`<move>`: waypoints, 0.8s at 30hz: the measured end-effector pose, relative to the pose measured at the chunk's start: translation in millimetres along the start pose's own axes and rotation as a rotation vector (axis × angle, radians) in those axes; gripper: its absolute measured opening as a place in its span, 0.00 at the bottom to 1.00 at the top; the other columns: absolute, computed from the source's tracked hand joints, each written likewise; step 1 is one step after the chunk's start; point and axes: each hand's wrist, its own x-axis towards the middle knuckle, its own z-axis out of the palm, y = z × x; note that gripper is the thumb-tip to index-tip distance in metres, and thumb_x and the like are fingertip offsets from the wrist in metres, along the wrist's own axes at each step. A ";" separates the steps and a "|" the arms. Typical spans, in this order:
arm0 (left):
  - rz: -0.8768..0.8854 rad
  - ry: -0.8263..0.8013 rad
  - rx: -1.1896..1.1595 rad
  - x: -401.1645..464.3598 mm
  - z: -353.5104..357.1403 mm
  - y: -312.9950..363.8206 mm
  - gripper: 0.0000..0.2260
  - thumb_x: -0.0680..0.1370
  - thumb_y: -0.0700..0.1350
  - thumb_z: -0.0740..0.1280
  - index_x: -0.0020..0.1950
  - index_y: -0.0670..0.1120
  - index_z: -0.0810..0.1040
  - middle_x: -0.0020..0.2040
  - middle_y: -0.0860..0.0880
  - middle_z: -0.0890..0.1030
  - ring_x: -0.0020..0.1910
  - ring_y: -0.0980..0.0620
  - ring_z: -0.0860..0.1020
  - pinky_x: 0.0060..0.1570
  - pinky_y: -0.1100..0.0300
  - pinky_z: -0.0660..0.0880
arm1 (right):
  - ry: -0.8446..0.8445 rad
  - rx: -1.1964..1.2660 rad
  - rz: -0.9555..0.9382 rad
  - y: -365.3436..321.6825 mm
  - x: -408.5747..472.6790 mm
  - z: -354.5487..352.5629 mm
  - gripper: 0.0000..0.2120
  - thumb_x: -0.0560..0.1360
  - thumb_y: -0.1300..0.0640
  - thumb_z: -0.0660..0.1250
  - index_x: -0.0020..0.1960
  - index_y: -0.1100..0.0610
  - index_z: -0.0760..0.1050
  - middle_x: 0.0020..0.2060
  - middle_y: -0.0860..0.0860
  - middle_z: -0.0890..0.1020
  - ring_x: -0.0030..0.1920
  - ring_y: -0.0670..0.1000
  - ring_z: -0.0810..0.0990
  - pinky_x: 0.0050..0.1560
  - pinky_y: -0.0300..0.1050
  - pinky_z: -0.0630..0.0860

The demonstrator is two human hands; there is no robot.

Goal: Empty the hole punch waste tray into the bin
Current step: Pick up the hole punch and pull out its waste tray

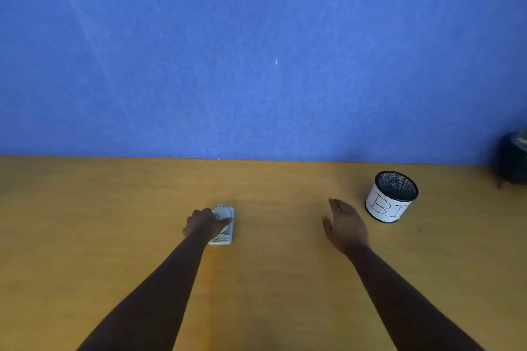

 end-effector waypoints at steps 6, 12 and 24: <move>-0.057 0.030 -0.051 -1.1 5.7 -0.4 0.29 0.70 0.61 0.69 0.63 0.41 0.76 0.60 0.44 0.79 0.59 0.45 0.78 0.54 0.54 0.76 | -0.229 0.018 0.051 1.1 -7.3 19.5 0.25 0.80 0.51 0.51 0.75 0.57 0.57 0.76 0.50 0.59 0.73 0.51 0.63 0.67 0.45 0.68; -0.079 0.050 -0.038 -2.4 4.4 6.1 0.29 0.68 0.61 0.72 0.61 0.43 0.76 0.57 0.46 0.81 0.56 0.48 0.80 0.44 0.60 0.72 | -0.224 -0.003 0.054 -0.1 -6.5 25.4 0.25 0.80 0.51 0.51 0.75 0.57 0.56 0.76 0.51 0.59 0.74 0.51 0.61 0.67 0.46 0.68; -0.220 -0.106 -0.411 1.8 -0.8 13.8 0.33 0.68 0.46 0.77 0.67 0.40 0.66 0.63 0.39 0.75 0.59 0.39 0.77 0.52 0.46 0.80 | -0.222 -0.005 0.039 0.9 -7.2 25.1 0.25 0.80 0.52 0.52 0.75 0.57 0.54 0.76 0.51 0.58 0.74 0.51 0.60 0.68 0.45 0.67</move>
